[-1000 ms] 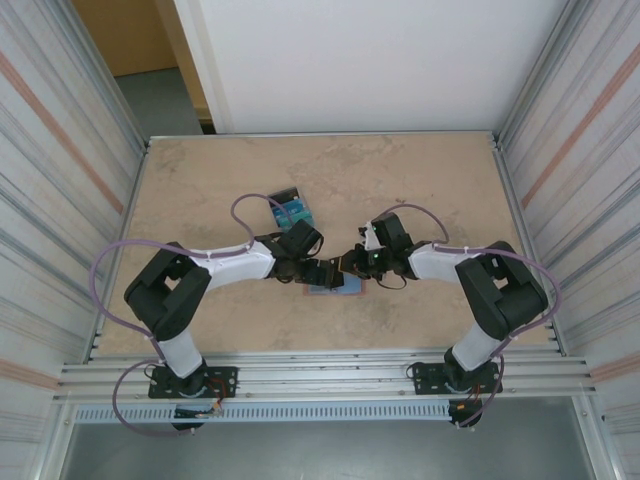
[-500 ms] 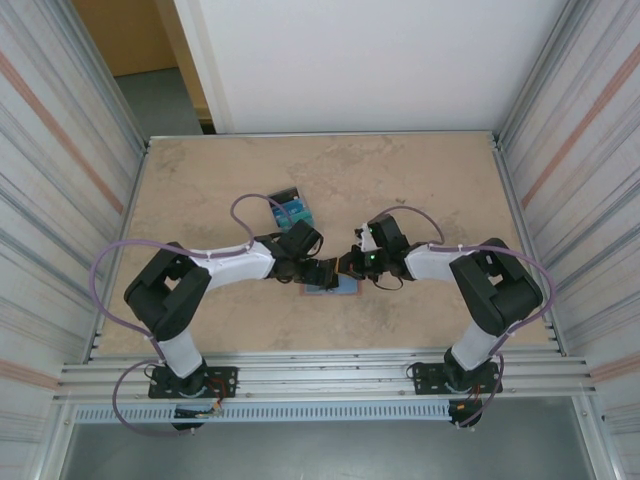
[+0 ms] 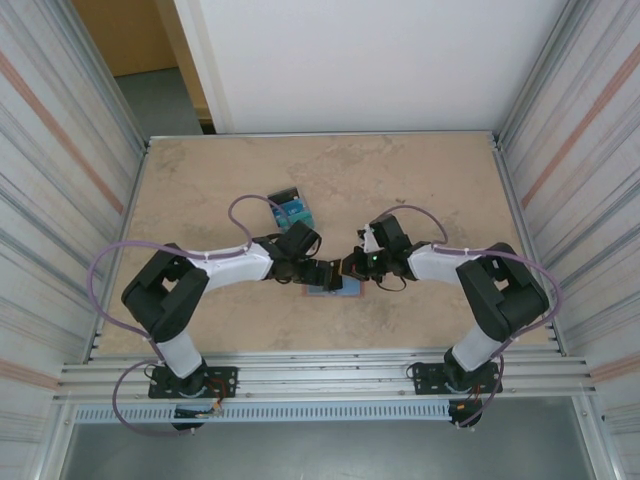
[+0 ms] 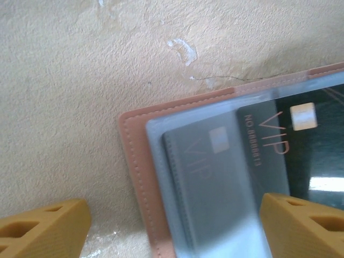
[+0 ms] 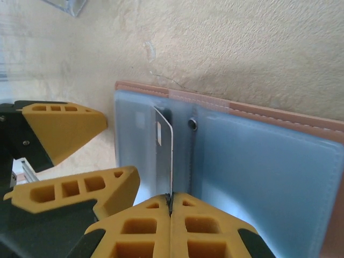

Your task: Take the credit cards out of the card holder

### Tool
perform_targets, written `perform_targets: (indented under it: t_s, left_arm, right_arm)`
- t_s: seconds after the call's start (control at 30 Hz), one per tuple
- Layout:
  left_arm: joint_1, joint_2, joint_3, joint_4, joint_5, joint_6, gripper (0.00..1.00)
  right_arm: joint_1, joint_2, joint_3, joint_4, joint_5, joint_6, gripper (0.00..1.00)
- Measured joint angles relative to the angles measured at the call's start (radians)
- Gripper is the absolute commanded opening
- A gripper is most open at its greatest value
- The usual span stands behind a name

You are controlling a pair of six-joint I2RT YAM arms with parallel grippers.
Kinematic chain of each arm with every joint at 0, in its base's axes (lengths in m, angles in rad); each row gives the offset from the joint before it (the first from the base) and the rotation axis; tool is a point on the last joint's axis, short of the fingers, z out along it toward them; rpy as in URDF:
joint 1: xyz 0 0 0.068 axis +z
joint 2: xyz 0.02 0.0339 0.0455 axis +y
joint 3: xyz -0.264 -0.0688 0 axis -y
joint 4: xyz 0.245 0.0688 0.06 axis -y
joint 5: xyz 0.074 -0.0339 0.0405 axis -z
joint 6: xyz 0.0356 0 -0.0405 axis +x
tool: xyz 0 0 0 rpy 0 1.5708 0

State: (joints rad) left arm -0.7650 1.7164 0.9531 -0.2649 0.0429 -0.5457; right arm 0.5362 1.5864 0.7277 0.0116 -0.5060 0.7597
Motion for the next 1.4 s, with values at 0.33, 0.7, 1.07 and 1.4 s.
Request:
perform_targets:
  t_s: [0.33, 0.7, 1.07, 1.4]
  left_arm:
    - [0.007, -0.011, -0.008, 0.005, 0.009, -0.001, 0.81]
    - [0.01, -0.038, -0.027, -0.001, 0.008, -0.011, 0.78]
    - [0.027, -0.241, -0.077, 0.017, 0.011, -0.076, 0.71]
    - [0.1, -0.4, -0.153, 0.161, 0.151, -0.113, 0.7]
  right_arm:
    - [0.0, -0.05, 0.036, -0.127, 0.065, -0.055, 0.0]
    - [-0.001, -0.1, 0.063, -0.208, 0.117, -0.092, 0.0]
    - [-0.011, -0.209, 0.032, -0.135, 0.122, -0.085, 0.0]
    - [-0.015, -0.254, -0.007, 0.063, -0.007, -0.035, 0.0]
